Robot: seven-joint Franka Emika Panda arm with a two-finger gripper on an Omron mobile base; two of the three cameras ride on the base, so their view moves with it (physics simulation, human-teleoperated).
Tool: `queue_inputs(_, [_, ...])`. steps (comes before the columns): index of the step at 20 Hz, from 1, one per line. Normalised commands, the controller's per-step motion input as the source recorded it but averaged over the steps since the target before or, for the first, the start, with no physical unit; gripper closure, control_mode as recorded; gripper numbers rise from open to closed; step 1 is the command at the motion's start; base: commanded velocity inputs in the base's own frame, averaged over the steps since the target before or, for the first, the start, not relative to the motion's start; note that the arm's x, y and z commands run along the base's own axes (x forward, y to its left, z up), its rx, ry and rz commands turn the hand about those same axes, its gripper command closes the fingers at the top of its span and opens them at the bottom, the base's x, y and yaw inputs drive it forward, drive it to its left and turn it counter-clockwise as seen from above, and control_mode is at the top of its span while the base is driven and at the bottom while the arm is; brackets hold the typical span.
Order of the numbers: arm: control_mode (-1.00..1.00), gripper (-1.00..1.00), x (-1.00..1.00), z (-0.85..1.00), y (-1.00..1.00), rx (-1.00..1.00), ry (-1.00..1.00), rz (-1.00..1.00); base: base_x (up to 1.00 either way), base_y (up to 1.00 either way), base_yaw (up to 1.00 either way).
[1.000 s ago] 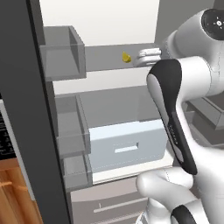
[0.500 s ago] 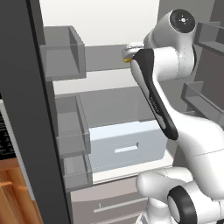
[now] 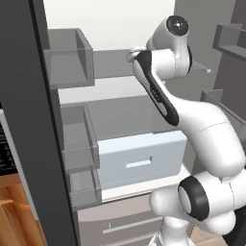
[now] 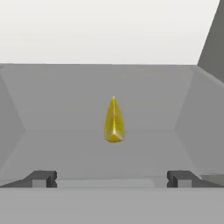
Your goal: There is a bowl on the dining counter. Grab a lemon wedge from the fridge and place it in the bowl. Then get the liquor bottle and glass cup from the cabinet and place them next to the bowl.
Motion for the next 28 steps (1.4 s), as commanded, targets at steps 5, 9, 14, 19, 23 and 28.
queue_inputs(5, [-1.00, -1.00, 0.80, -0.13, -0.07, 0.00, 0.01, 0.00, 0.00, 0.00, 0.00])
queue_inputs(9, [-1.00, -1.00, 0.77, -0.17, -0.01, 0.00, 0.04, 0.00, 0.00, 0.00, 0.00])
queue_inputs(14, [-1.00, -1.00, 0.47, -0.03, 0.00, 0.00, 0.03, 0.00, 0.00, 0.00, 0.00])
queue_inputs(19, [-1.00, -1.00, 0.00, -0.10, 0.00, 0.00, 0.04, 0.00, 0.00, 0.00, 0.00])
queue_inputs(23, [-1.00, -1.00, 0.14, -0.24, 0.00, 0.00, 0.08, 0.00, 0.00, 0.00, 0.00])
queue_inputs(28, [-1.00, -1.00, 0.40, -0.28, 0.00, 0.00, 0.05, 0.00, 0.00, 0.00, 0.00])
